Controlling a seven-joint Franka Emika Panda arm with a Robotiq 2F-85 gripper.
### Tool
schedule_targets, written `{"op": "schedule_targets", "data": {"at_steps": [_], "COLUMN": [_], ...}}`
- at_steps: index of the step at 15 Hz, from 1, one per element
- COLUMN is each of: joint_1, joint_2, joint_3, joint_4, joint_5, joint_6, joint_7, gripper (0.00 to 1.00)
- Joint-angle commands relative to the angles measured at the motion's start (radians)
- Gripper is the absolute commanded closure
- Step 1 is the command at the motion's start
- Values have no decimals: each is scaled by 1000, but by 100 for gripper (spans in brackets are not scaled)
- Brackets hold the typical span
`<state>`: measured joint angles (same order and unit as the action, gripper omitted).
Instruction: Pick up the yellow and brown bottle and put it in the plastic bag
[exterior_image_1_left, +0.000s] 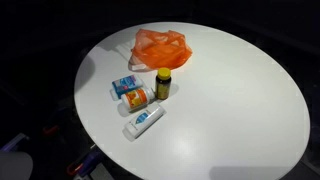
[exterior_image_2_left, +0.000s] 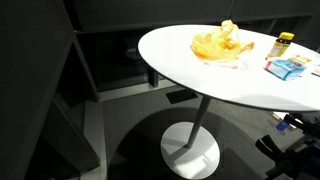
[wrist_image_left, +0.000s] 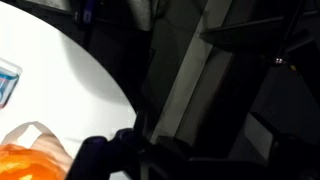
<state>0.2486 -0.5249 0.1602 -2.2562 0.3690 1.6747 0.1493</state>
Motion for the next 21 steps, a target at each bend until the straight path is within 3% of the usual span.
{"op": "schedule_targets", "data": {"at_steps": [1, 4, 15, 21], "joint_1": [-22, -22, -138, -198], "joint_2": [-1, -2, 173, 189], "joint_3": [16, 16, 9, -39], "joint_4": [4, 4, 144, 119], "joint_5": [8, 8, -302, -429], "joint_6": [-6, -6, -45, 19], "joint_7": [-7, -7, 12, 8], "gripper": [0, 0, 0, 0]}}
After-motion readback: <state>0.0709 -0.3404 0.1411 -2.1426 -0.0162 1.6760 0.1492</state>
